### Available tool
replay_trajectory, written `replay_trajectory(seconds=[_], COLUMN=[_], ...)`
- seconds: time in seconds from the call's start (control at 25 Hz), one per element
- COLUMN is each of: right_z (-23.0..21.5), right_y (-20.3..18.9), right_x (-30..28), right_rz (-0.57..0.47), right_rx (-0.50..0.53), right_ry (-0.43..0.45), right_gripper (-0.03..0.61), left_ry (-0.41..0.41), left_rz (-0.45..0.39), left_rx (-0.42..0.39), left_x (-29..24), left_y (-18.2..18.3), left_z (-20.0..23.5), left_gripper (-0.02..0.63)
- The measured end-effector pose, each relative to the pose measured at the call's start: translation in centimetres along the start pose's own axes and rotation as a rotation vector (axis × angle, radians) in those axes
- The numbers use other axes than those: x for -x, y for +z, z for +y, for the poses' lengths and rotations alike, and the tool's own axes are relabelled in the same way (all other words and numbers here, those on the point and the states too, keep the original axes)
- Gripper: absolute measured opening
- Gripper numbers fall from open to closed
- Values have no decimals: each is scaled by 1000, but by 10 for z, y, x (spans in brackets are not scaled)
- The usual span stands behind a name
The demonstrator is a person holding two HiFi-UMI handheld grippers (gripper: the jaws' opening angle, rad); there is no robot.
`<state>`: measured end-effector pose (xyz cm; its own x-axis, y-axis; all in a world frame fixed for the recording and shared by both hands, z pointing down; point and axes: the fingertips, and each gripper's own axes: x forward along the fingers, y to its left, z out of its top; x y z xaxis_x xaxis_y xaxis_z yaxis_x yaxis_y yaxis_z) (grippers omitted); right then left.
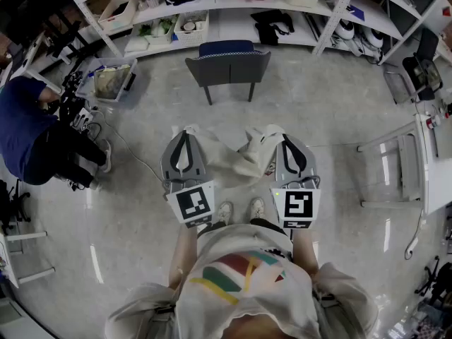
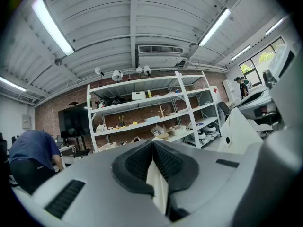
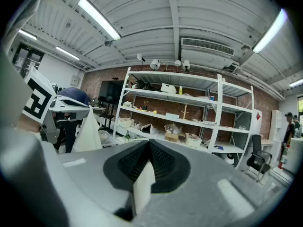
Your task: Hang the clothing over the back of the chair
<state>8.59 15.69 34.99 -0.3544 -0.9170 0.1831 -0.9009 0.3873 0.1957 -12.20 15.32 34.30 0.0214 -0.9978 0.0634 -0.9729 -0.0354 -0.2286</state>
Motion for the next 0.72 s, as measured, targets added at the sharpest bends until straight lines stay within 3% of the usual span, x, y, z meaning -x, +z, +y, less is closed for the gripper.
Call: replay_trajectory(seconds=[0.24, 0.72], right_z=[-2, -15], right_y=[-2, -7], right_x=[-2, 0], right_rz=[6, 11], right_rx=[-14, -7], right_ry=[9, 18], right_gripper=[6, 6], left_ry=[3, 21], left_rz=[10, 11], left_rx=[-42, -24], left_x=[-2, -11], left_y=[0, 4], left_z=[-3, -5], left_gripper=[17, 17])
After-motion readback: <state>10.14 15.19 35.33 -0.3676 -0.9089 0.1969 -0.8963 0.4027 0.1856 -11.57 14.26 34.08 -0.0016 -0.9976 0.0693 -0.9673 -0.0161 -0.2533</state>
